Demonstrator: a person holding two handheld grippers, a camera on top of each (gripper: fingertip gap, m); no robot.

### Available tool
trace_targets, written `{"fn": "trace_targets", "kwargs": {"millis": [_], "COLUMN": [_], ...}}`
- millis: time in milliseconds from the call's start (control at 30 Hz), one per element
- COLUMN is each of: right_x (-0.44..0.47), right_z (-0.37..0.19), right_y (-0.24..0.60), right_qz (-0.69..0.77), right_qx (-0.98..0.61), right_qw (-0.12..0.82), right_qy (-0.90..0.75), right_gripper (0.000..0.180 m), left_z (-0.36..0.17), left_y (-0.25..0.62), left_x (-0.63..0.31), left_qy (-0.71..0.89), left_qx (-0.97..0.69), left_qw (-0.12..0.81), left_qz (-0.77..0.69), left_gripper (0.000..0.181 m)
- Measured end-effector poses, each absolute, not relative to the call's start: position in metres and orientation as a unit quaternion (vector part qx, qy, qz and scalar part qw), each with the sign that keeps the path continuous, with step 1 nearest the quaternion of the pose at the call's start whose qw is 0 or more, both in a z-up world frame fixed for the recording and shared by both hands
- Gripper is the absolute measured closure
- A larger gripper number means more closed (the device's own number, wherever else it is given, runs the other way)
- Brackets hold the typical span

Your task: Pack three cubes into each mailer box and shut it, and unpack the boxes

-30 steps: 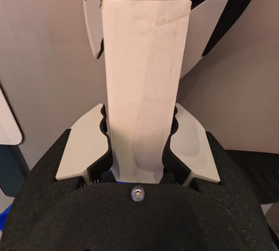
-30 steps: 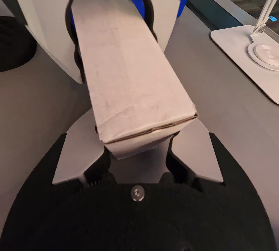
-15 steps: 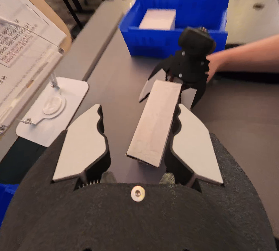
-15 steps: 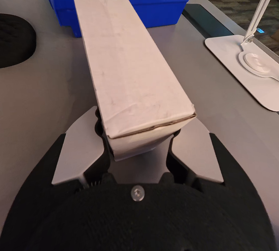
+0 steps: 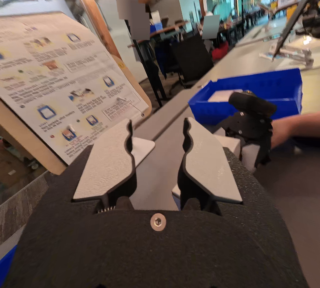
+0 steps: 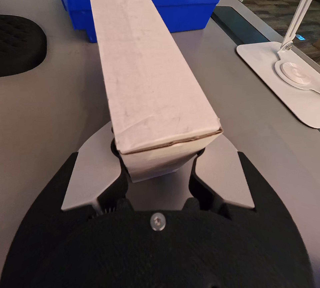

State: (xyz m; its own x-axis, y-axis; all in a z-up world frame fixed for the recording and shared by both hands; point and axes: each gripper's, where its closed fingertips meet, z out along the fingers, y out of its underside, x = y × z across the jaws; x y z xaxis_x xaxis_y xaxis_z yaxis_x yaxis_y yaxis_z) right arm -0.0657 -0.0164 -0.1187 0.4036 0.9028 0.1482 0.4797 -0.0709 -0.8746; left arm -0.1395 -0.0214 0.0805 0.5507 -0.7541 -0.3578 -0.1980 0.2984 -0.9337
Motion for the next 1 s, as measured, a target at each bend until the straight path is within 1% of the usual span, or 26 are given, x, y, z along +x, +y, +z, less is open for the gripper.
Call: {"fn": "trace_targets", "kwargs": {"millis": [67,167,200,300,400,467,567,600,733,833,1000], "right_x": [-0.066,-0.066,-0.066,-0.066,-0.066,-0.065,-0.065,-0.065,-0.064,-0.064,-0.065], "right_z": [-0.119,-0.119,-0.118,-0.119,-0.119,-0.12,-0.12,-0.12,-0.12,-0.121,-0.12], "right_y": [-0.016,-0.016,-0.016,-0.014,-0.014,-0.014,-0.014,-0.014,-0.014,-0.013,-0.014], "right_qz": [0.224,0.222,0.222,0.225,0.229,0.229,0.231,0.23,0.235,0.238,0.233], "right_qx": [-0.697,-0.692,-0.69,-0.691,-0.692,-0.695,-0.695,-0.695,-0.697,-0.699,-0.692], "right_qw": [0.466,0.468,0.469,0.462,0.46,0.458,0.456,0.456,0.452,0.45,0.453], "right_qy": [-0.497,-0.502,-0.505,-0.508,-0.507,-0.504,-0.506,-0.506,-0.504,-0.503,-0.511], "right_gripper": [0.09,0.09,0.09,0.09,0.09,0.09,0.091,0.091,0.091,0.091,0.091], "left_z": [0.06,0.024,0.015,-0.012,-0.033,-0.037,-0.037,-0.037,-0.034,-0.046,-0.067], "left_y": [-0.028,-0.033,-0.031,-0.027,-0.024,-0.021,-0.018,-0.021,-0.028,-0.028,-0.025], "left_x": [-0.131,-0.121,-0.119,-0.111,-0.1,-0.092,-0.09,-0.089,-0.089,-0.096,-0.099], "left_qy": [0.481,0.56,0.575,0.644,0.692,0.708,0.713,0.714,0.708,0.716,0.722], "left_qx": [-0.572,-0.606,-0.614,-0.613,-0.61,-0.603,-0.614,-0.619,-0.627,-0.636,-0.644], "left_qw": [0.638,0.545,0.524,0.452,0.385,0.366,0.335,0.323,0.307,0.274,0.234], "left_qz": [-0.185,-0.149,-0.131,-0.069,-0.031,-0.027,-0.046,-0.06,-0.106,-0.094,-0.098], "left_gripper": [0.128,0.138,0.129,0.118,0.118,0.121,0.118,0.112,0.11,0.105,0.107]}}
